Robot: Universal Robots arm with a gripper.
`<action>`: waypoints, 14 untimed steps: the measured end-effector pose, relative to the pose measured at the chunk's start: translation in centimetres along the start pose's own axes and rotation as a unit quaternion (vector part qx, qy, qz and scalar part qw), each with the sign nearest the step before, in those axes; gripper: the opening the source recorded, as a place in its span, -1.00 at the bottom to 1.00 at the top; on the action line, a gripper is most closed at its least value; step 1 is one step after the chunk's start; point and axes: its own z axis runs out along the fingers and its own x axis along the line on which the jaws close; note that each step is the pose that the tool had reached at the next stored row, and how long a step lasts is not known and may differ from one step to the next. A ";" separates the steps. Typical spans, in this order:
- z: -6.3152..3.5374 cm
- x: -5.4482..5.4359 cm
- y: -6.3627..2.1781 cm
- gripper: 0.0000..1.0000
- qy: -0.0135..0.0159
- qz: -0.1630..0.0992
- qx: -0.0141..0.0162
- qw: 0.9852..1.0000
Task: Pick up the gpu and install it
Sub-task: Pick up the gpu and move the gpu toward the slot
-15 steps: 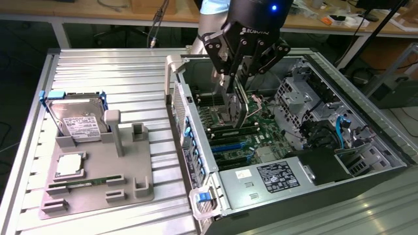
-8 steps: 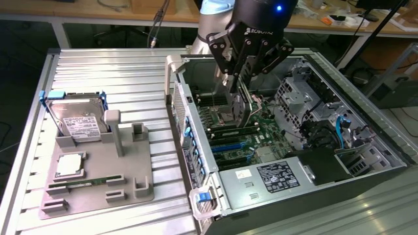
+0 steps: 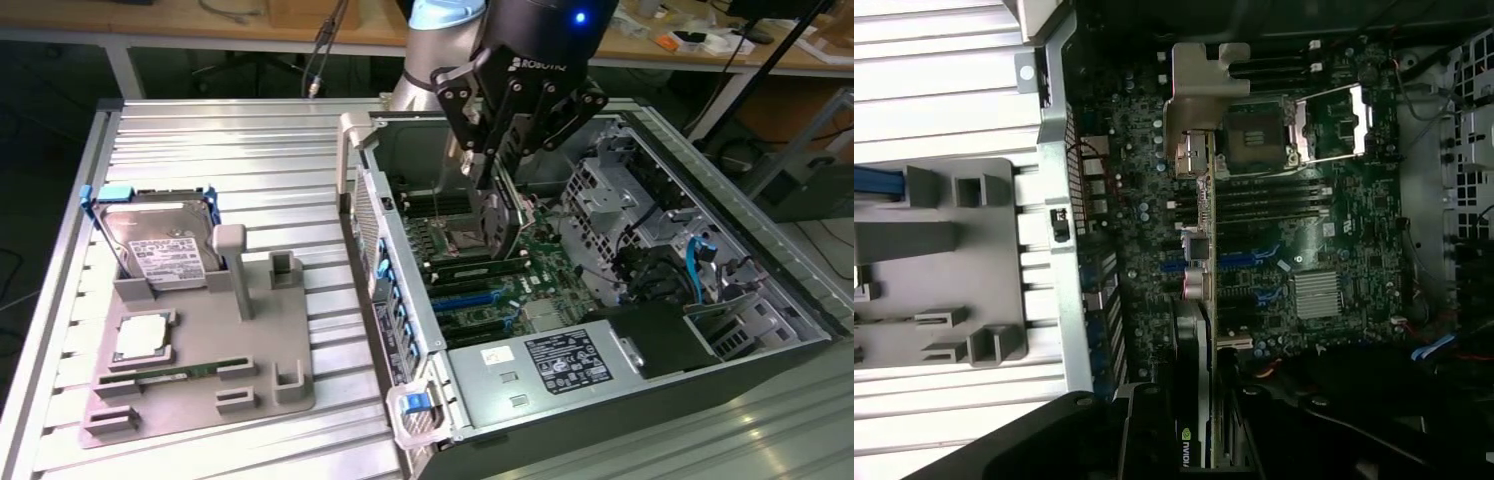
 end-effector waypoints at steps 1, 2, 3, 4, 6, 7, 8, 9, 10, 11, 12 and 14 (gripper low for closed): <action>0.00 0.0 0.01 -0.47 0.000 0.000 0.000 1.000; 0.00 0.0 0.01 -0.47 0.000 0.000 0.000 1.000; 0.01 -0.2 0.02 -0.47 0.000 0.000 0.000 1.000; 0.02 -0.8 0.08 -0.47 0.000 0.000 0.000 1.000; 0.05 -2.0 0.20 -0.47 0.000 0.000 0.000 1.000; 0.06 -2.6 0.25 -0.47 0.000 0.000 0.000 1.000; 0.07 -3.2 0.31 -0.47 0.000 0.000 0.000 1.000; 0.09 -3.8 0.37 -0.47 0.000 0.000 0.000 1.000; 0.10 -4.3 0.41 -0.47 0.000 0.000 0.000 1.000; 0.11 -4.4 0.42 -0.47 0.000 0.000 0.000 1.000; 0.11 -4.5 0.43 -0.47 0.000 0.000 0.000 1.000; 0.12 -4.7 0.45 -0.47 0.000 0.000 0.000 1.000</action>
